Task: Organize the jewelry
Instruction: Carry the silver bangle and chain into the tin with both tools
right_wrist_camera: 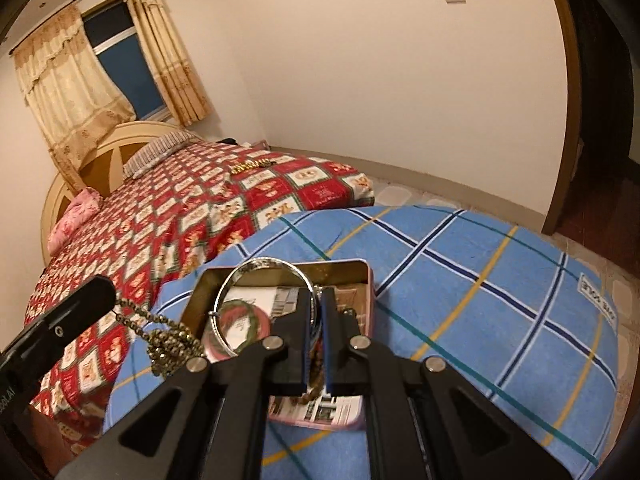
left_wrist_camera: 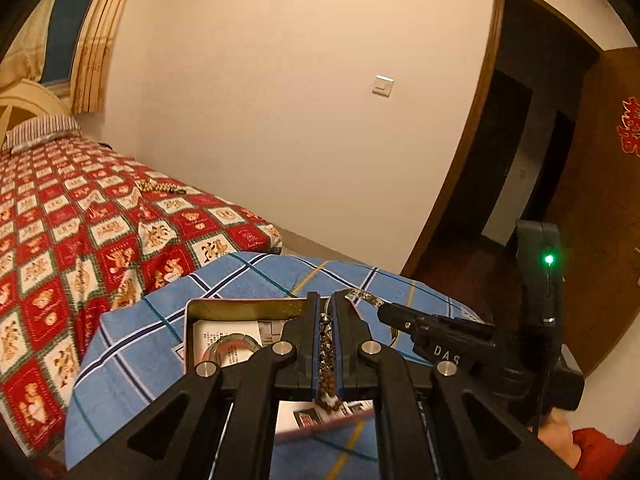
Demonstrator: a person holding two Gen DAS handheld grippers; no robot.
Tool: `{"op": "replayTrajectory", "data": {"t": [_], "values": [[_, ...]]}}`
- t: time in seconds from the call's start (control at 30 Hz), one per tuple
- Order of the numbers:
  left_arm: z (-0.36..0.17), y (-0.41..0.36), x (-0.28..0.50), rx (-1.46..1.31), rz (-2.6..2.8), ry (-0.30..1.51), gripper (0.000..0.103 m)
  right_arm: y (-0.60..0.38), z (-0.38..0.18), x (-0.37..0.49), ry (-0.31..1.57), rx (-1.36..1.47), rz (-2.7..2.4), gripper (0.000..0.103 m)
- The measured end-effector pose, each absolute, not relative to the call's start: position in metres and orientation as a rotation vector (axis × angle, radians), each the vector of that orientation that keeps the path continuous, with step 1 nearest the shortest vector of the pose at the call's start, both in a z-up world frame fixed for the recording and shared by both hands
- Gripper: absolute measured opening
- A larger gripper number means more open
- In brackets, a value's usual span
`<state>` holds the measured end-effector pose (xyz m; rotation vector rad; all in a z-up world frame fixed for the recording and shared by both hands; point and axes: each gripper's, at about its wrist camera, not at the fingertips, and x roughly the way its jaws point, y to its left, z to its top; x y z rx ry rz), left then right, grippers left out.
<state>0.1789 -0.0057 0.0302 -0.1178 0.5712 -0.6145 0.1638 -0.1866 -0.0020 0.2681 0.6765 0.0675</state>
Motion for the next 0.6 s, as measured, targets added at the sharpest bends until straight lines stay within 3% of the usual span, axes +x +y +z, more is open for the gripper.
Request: {"op": "replayTrajectory", "data": {"t": [0.6], "values": [[-0.03, -0.025, 0.23, -0.045, -0.493, 0.71, 0.004, -0.179, -0.057, 0.2, 0.77, 0.202, 0.023, 0.008]]}}
